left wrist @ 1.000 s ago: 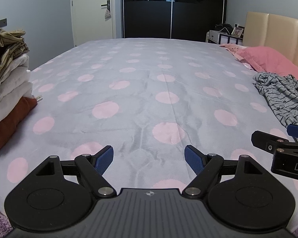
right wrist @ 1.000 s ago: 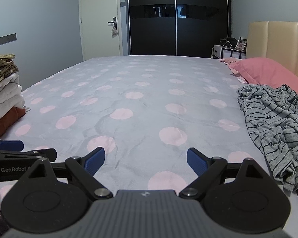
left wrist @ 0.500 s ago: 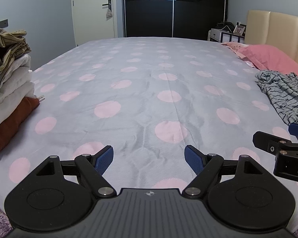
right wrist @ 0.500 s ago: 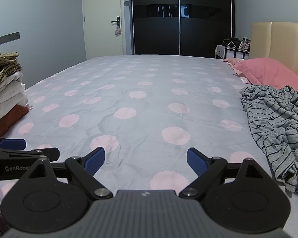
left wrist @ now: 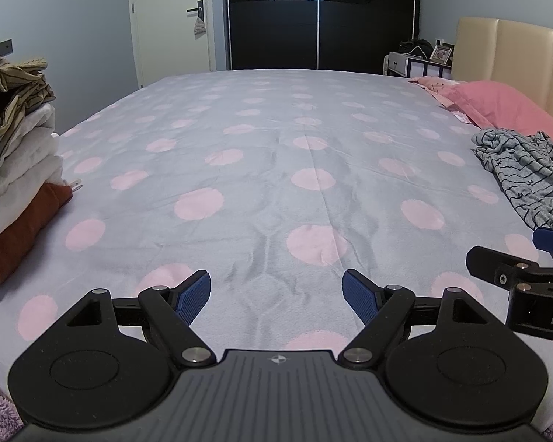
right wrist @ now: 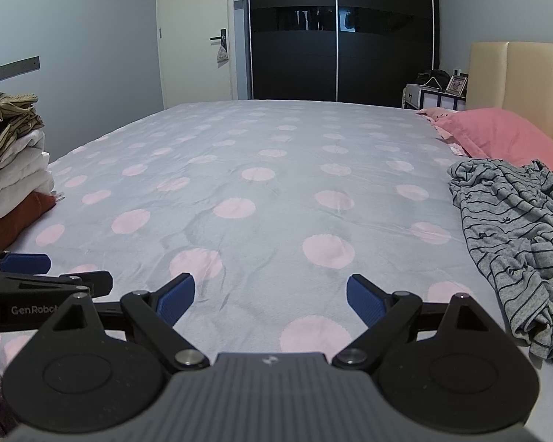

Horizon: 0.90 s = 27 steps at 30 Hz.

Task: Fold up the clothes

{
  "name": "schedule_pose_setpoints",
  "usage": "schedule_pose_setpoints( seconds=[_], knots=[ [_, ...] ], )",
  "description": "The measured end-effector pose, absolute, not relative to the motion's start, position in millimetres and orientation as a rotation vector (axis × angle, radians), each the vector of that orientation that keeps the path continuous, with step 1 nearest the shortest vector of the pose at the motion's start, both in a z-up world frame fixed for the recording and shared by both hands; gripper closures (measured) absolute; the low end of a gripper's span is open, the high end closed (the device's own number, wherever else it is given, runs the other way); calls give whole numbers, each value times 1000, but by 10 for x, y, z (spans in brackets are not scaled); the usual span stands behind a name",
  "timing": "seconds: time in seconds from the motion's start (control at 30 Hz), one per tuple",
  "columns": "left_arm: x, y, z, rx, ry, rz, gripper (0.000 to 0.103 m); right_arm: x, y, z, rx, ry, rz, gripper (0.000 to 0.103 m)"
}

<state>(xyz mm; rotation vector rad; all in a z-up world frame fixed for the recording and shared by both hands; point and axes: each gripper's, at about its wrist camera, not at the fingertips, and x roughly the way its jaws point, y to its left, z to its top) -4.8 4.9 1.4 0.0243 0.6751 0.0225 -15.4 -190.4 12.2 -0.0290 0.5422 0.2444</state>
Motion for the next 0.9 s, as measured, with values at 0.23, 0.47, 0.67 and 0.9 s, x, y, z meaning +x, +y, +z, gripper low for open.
schedule_pose_setpoints(
  seconds=[0.23,0.47,0.67,0.9],
  knots=[
    [-51,53,16,27,679,20,24,-173,-1900,119,-43,546,253,12],
    [-61,36,11,36,684,18,24,-171,-1903,113,-40,560,265,12],
    [-19,25,-18,28,714,34,24,-123,-1996,93,-10,586,243,12],
    [147,-54,54,47,752,17,24,26,-2366,171,-6,627,170,12]
  ],
)
